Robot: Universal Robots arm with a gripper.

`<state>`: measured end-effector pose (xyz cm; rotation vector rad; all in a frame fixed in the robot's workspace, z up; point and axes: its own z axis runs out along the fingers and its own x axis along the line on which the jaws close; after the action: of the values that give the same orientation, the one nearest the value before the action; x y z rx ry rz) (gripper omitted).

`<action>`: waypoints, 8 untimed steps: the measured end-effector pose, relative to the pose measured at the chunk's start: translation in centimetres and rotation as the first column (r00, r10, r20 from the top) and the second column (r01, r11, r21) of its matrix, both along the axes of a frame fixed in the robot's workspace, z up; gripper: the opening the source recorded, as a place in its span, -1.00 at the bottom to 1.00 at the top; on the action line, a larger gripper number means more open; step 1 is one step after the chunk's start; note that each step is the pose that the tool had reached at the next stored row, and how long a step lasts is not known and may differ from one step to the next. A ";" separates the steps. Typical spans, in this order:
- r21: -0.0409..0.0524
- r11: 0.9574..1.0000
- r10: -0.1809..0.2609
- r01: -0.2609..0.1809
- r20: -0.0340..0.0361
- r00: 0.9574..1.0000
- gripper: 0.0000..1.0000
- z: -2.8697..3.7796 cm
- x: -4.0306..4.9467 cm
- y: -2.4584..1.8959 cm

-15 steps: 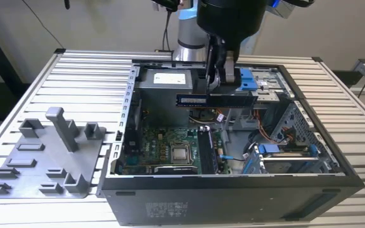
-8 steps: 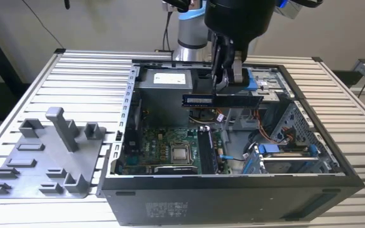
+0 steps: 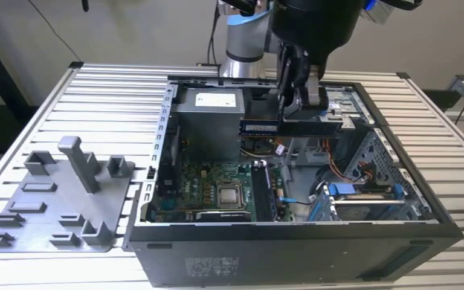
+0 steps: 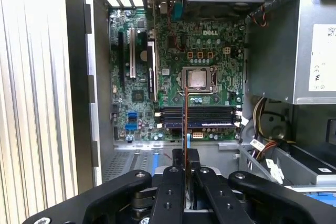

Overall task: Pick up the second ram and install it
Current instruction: 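Pick up the second ram and move it above second insertion slot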

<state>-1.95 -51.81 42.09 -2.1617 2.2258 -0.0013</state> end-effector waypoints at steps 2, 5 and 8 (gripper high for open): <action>0.000 1.000 0.000 0.000 0.000 1.000 -0.72 0.00 0.20 0.00; 0.000 1.000 0.000 0.000 0.000 1.000 -0.72 0.00 0.30 0.00; 0.000 1.000 0.000 0.000 0.000 1.000 -0.72 0.00 0.31 0.00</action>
<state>-1.64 -51.81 42.09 -2.1617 2.2257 -0.0013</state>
